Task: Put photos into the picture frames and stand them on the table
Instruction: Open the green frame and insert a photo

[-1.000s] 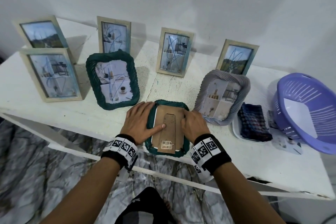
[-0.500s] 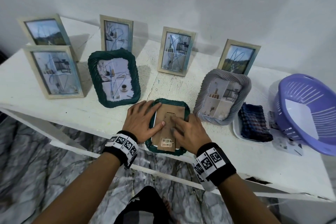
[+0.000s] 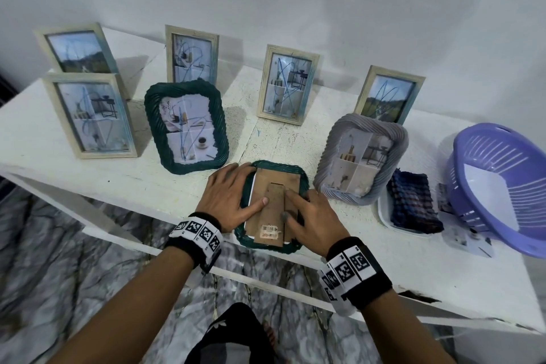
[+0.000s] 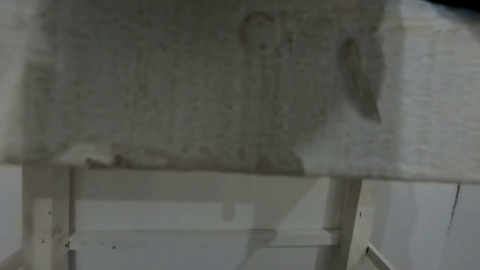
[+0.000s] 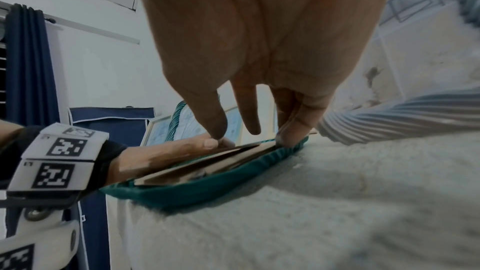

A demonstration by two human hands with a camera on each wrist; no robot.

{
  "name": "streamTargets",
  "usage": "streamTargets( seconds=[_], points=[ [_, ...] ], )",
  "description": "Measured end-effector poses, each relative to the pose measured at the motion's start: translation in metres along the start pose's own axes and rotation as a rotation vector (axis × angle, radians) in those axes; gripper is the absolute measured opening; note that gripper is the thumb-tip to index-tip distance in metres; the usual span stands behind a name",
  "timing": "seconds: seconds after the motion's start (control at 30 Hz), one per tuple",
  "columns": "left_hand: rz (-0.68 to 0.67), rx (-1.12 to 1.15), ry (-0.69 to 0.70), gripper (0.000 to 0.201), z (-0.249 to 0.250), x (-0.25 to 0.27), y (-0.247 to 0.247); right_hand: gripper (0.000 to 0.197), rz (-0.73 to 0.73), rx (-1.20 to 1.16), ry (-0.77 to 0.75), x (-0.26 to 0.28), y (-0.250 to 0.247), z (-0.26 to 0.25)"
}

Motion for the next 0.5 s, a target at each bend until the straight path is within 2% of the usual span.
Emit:
streamTargets(
  seconds=[0.17,0.37,0.5],
  points=[
    [-0.023,0.062,-0.015,0.092,-0.002,-0.002,0.0,0.047,-0.044,-0.111,-0.15,0.018,-0.01,0.015],
    [-0.032,0.091,-0.038,0.097,-0.001,-0.003,-0.001,0.051,-0.114,0.024,-0.296,0.039,-0.008,0.027],
    [-0.036,0.093,-0.045,0.096,-0.001,-0.003,-0.002,0.056,-0.123,0.069,-0.327,0.038,-0.007,0.026]
  ],
)
Point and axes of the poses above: each hand's wrist, its own x-axis away from the middle knuckle, its own y-axis out of the palm, z = x × y, the point moved 2 cm from there along -x, towards the middle knuckle, and after that the axes turned 10 degrees about y, right-handed, at the moved point
